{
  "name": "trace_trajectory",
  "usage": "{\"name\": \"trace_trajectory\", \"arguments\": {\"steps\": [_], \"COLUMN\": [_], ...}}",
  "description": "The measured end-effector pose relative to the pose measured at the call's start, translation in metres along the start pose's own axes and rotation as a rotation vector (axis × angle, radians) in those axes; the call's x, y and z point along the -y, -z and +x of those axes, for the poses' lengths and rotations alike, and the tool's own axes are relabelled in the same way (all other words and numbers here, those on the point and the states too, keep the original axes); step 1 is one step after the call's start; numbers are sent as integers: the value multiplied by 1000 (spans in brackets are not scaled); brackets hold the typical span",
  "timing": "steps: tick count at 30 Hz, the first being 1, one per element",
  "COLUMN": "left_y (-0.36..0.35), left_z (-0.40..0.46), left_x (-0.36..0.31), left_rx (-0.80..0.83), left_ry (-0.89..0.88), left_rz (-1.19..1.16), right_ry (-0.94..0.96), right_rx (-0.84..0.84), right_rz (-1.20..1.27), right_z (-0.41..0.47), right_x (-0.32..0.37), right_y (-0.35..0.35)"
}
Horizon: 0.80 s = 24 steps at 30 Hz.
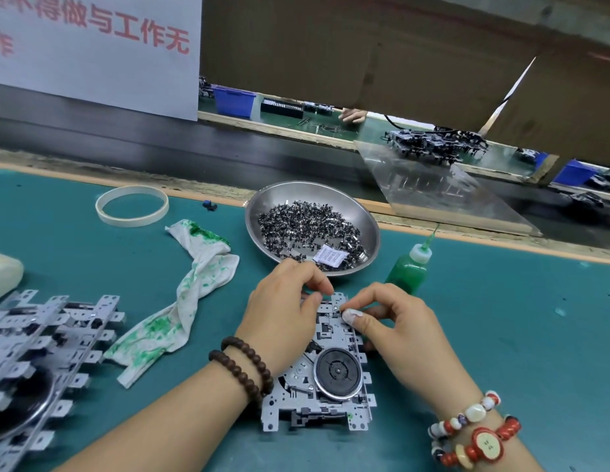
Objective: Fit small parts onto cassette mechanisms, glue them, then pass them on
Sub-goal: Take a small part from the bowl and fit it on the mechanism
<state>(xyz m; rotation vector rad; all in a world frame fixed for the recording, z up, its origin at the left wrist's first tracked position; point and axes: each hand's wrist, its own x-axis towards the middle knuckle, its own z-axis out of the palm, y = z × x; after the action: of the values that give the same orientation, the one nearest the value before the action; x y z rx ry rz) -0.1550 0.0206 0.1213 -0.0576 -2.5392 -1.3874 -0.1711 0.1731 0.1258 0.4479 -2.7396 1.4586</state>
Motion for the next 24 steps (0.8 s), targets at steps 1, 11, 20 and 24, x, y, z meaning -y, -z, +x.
{"name": "trace_trajectory", "arguments": {"steps": [1,11,20,24], "left_y": [0,1,1,1], "left_z": [0,-3,-6,-6], "left_x": [0,-3,-3,-3], "left_rx": [2,75,115,121], "left_ry": [3,-6,-1,0], "left_rz": [4,28,75,68], "right_ry": [2,56,19,0], "right_rx": [-4,-41,0,-5], "right_rz": [-9,-75,-52,-29], "right_z": [0,-2,-1,-2], "right_x": [1,3,4,3], "right_y": [0,-1,0,-2]}}
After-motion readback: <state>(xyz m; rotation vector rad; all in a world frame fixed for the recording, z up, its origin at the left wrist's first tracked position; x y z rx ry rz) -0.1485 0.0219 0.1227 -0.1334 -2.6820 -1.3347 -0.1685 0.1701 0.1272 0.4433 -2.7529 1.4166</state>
